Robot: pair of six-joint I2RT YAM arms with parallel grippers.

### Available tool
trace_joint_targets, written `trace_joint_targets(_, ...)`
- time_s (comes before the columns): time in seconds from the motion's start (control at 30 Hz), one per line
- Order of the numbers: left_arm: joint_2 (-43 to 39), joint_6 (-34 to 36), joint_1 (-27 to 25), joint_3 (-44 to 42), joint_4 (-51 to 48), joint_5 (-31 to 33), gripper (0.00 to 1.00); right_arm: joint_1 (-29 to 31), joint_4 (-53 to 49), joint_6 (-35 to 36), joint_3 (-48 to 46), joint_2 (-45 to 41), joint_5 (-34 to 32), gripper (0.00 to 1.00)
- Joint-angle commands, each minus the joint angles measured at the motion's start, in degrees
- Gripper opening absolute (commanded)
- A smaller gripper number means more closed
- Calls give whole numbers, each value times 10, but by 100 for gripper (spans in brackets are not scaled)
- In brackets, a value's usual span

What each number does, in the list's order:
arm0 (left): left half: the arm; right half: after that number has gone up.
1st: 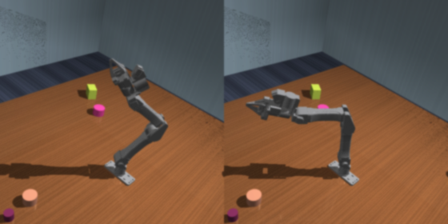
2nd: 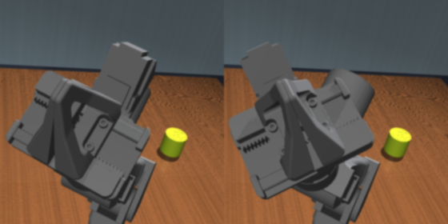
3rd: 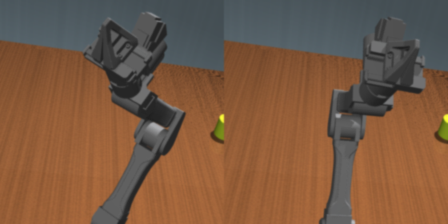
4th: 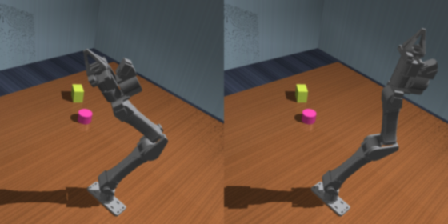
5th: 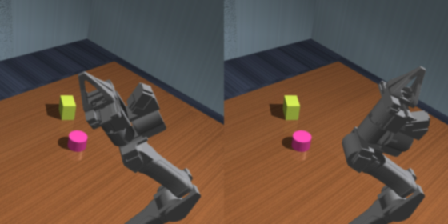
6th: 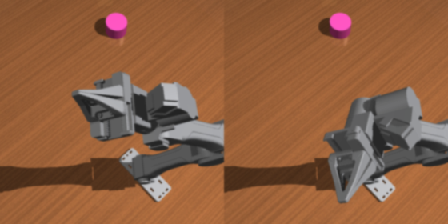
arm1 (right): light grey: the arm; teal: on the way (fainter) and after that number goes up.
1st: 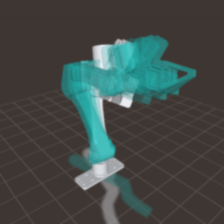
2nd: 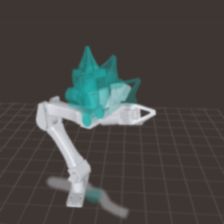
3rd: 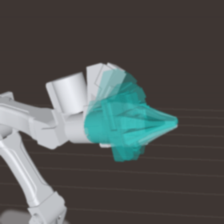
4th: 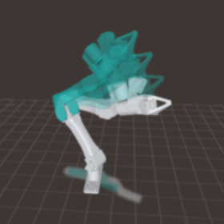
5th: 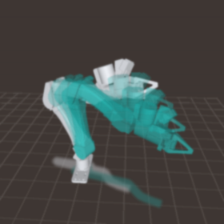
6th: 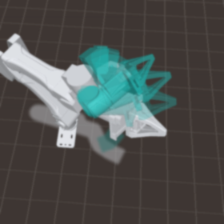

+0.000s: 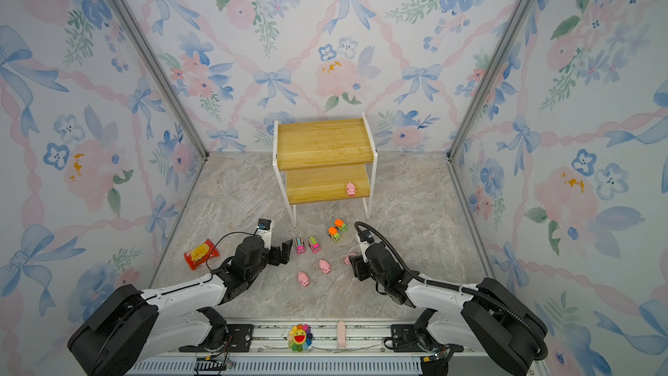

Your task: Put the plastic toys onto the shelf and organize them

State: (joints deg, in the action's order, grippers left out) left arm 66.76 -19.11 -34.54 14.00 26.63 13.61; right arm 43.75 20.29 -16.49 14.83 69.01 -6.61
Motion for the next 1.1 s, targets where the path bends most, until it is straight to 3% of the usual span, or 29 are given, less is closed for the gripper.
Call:
trace_joint_targets(0.0, 7, -7, -5, 7, -2, 1, 98, 14, -10, 2, 8, 8, 17, 60)
trace_joint_targets(0.2, 4, -6, -5, 4, -2, 3, 98, 47, -2, -30, 12, 44, -26, 60)
trace_joint_targets(0.4, 10, -2, -4, 8, -2, 3, 98, 58, 3, -45, 6, 37, -51, 51)
trace_joint_targets(0.77, 20, -5, -6, 14, -2, 0, 98, 25, -111, -41, 25, -32, -90, 47)
trace_joint_targets(1.07, 19, -2, -7, 17, -2, -2, 98, 46, -159, -56, 1, -125, -74, 46)
